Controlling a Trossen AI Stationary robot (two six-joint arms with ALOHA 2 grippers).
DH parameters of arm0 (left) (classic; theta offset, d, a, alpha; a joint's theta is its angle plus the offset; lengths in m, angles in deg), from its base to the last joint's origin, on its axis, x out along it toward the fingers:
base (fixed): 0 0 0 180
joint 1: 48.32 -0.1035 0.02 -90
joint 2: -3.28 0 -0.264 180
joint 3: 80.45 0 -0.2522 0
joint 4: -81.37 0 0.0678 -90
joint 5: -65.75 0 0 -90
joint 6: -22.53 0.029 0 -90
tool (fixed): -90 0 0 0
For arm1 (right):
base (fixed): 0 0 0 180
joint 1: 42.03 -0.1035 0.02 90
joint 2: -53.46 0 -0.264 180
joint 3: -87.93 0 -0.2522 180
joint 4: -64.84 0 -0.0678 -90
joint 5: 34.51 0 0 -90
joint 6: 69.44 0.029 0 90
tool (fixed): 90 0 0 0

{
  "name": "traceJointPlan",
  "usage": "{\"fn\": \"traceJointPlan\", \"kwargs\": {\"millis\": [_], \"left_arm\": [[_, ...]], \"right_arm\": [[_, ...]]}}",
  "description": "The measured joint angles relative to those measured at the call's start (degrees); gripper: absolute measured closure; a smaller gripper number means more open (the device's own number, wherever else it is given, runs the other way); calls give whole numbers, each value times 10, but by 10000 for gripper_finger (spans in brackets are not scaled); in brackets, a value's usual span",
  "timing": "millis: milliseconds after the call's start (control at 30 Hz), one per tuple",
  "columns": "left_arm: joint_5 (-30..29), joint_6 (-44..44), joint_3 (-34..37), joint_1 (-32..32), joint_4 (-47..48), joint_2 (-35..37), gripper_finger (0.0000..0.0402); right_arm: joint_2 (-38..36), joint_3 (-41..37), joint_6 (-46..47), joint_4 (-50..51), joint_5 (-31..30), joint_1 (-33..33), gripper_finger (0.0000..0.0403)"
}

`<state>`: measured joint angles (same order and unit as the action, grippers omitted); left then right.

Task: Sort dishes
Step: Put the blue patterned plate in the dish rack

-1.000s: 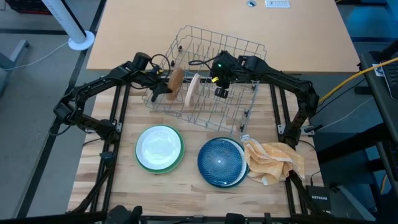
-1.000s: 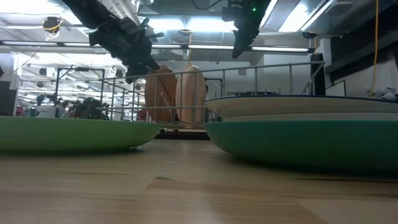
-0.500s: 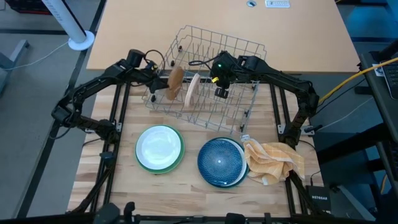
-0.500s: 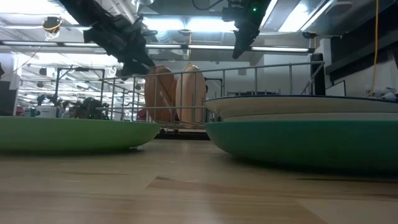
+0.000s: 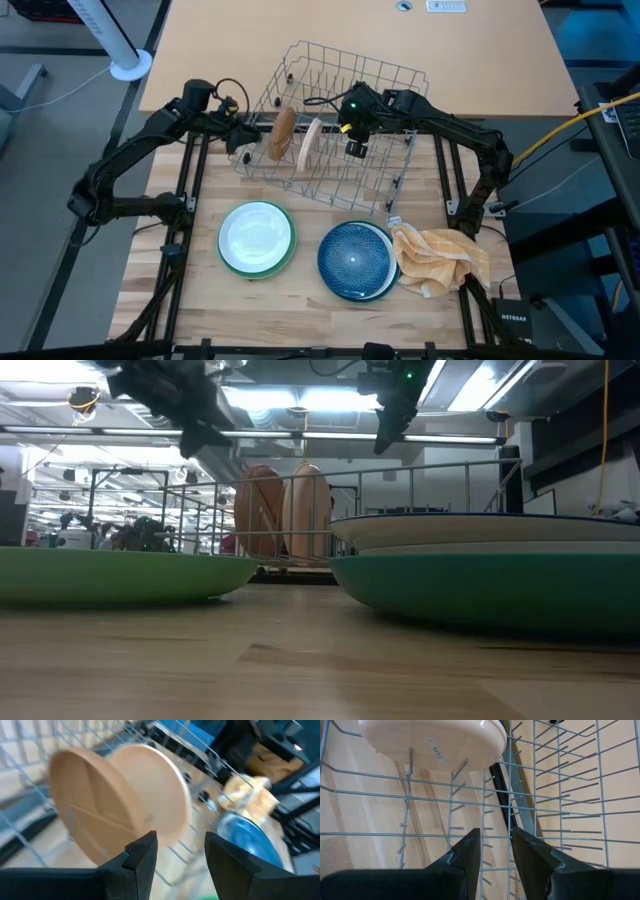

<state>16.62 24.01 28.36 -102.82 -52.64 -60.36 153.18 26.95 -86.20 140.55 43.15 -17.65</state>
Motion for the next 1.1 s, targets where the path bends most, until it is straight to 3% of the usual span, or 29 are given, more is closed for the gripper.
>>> {"fn": "traceJointPlan", "kwargs": {"millis": [167, 367, 733, 933, 1100], "left_arm": [[0, 32, 0, 67, 110, 42, 247], [-14, 59, 0, 191, 206, 74, 247], [-212, -22, 0, 430, 228, 79, 247], [-297, -69, 3, 511, 225, 79, 247], [-319, -138, 51, 553, 209, 79, 247]], "right_arm": [[0, 0, 0, 0, 39, 0, 286], [0, 0, 10, 0, 75, -11, 286], [0, 0, 31, 22, 75, -95, 286], [0, 0, 102, 35, 75, -161, 286], [0, 0, 153, 33, 75, -222, 286]]}}
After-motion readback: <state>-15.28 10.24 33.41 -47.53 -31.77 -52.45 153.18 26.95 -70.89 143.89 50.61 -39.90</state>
